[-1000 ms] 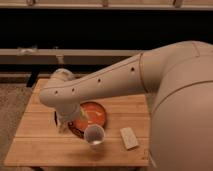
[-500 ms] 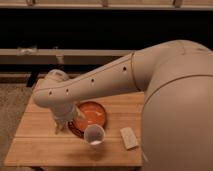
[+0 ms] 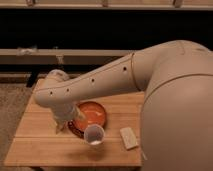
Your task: Place the eraser in the ceramic cup
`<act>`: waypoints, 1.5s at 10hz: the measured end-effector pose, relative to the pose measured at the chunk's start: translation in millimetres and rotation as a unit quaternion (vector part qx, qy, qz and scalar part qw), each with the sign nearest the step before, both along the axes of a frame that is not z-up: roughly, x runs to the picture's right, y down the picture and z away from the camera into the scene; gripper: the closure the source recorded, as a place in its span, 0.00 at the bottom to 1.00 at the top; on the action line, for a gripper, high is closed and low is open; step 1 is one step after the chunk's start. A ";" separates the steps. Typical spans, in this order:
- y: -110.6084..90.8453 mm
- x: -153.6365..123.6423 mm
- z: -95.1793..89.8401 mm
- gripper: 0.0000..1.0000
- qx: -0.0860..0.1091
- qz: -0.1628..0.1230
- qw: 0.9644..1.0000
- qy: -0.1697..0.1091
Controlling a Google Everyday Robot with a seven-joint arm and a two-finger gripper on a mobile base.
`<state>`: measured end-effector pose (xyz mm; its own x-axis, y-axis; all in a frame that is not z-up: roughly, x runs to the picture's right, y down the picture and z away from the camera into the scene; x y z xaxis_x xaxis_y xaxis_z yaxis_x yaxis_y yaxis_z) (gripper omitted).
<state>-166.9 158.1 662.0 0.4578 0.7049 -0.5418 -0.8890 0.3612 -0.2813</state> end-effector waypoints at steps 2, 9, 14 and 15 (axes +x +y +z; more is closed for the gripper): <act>-5.3 -13.9 12.4 0.20 0.004 0.003 1.000 -0.015; -18.2 -50.3 60.8 0.20 -0.004 -0.002 0.999 -0.051; -16.3 -79.0 90.8 0.20 -0.018 -0.019 0.998 -0.064; -15.6 -88.9 96.3 0.20 -0.020 -0.021 0.997 -0.068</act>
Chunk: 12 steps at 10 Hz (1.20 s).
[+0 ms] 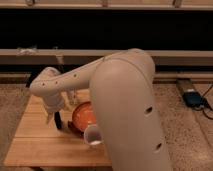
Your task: Place the eraser in the ceramic cup
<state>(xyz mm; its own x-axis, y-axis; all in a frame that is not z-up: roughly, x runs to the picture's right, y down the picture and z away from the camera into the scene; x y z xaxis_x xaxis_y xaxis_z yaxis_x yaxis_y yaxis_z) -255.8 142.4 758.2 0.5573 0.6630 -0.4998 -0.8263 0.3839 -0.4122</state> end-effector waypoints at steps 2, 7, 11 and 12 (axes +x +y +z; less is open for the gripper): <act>4.4 -12.4 11.1 0.21 -0.007 -0.008 1.000 -0.001; 12.7 -17.8 15.6 0.68 -0.021 -0.022 1.000 0.006; 5.5 -3.0 -10.6 1.00 -0.021 -0.012 1.000 0.013; -0.6 0.7 -21.7 1.00 -0.016 -0.006 1.000 0.011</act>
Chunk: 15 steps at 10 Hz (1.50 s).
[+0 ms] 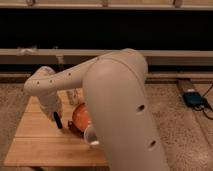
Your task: Place the eraser in the ceramic cup
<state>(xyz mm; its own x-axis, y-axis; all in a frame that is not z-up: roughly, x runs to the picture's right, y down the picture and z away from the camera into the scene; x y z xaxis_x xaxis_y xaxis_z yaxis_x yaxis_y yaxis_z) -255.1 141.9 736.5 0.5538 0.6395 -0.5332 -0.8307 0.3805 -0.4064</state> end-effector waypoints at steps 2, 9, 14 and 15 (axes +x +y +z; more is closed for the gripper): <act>-19.1 12.0 -33.2 1.00 0.015 0.017 1.000 -0.007; -36.7 93.5 -122.5 1.00 0.042 0.066 0.997 -0.006; -17.1 165.3 -153.5 1.00 0.038 0.108 0.993 0.039; -12.2 176.6 -157.6 1.00 0.036 0.117 0.991 0.052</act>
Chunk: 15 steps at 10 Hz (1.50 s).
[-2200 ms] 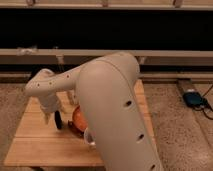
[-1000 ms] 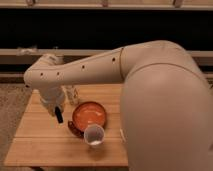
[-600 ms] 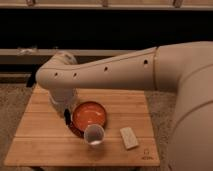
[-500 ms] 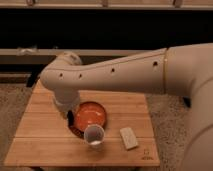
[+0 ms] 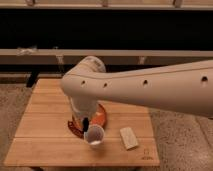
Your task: Place the eraser in the ceramic cup
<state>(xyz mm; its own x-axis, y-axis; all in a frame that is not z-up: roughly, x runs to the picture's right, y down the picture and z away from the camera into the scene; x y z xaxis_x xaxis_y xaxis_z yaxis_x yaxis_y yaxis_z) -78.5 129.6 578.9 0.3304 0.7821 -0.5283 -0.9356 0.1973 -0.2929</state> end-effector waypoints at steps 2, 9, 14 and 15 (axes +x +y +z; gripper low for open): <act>9.5 11.1 -0.6 0.94 -0.012 0.012 1.000 0.020; 44.6 15.4 28.5 0.26 -0.053 -0.003 0.997 0.058; 47.1 20.2 40.4 0.20 -0.042 -0.028 0.995 0.090; 43.1 24.4 45.0 0.20 -0.036 -0.030 0.995 0.094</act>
<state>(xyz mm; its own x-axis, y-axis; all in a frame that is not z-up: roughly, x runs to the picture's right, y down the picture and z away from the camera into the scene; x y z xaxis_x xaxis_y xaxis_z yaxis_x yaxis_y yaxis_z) -54.0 172.7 623.9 0.2658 0.7220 -0.6389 -0.9622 0.2391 -0.1300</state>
